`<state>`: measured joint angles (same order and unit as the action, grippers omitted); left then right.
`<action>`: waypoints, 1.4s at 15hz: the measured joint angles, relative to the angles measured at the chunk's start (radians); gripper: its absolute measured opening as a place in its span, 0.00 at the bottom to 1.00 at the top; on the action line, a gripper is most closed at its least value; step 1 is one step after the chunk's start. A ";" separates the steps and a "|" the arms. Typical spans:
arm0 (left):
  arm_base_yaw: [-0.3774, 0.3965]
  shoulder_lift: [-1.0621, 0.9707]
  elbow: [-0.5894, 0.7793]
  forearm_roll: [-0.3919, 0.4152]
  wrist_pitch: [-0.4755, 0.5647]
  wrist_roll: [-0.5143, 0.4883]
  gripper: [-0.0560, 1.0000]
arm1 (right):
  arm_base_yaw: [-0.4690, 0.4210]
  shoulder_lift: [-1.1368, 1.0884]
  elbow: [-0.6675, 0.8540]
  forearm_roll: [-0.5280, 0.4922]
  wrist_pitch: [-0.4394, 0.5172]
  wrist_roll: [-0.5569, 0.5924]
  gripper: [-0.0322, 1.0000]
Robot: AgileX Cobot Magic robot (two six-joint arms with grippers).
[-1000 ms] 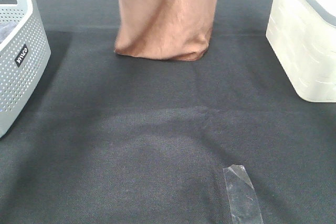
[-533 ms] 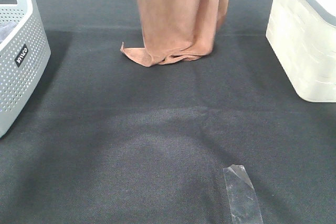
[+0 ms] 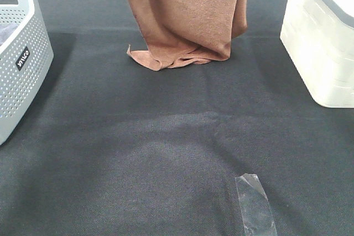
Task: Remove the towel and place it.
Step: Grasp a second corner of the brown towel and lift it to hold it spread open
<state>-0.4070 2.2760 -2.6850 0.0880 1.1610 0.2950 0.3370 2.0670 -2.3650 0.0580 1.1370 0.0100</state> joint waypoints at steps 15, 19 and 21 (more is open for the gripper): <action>-0.001 -0.353 0.347 -0.088 0.056 -0.171 0.05 | 0.000 -0.311 0.302 0.095 0.084 -0.025 0.04; -0.011 -0.619 0.808 -0.132 0.045 -0.161 0.05 | 0.009 -0.450 0.531 0.130 0.082 -0.029 0.04; -0.015 -0.754 0.961 -0.160 0.023 -0.156 0.05 | 0.012 -0.515 0.611 0.161 0.078 -0.031 0.04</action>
<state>-0.4220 1.5220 -1.7240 -0.0720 1.1840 0.1390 0.3490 1.5520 -1.7540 0.2190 1.2150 -0.0210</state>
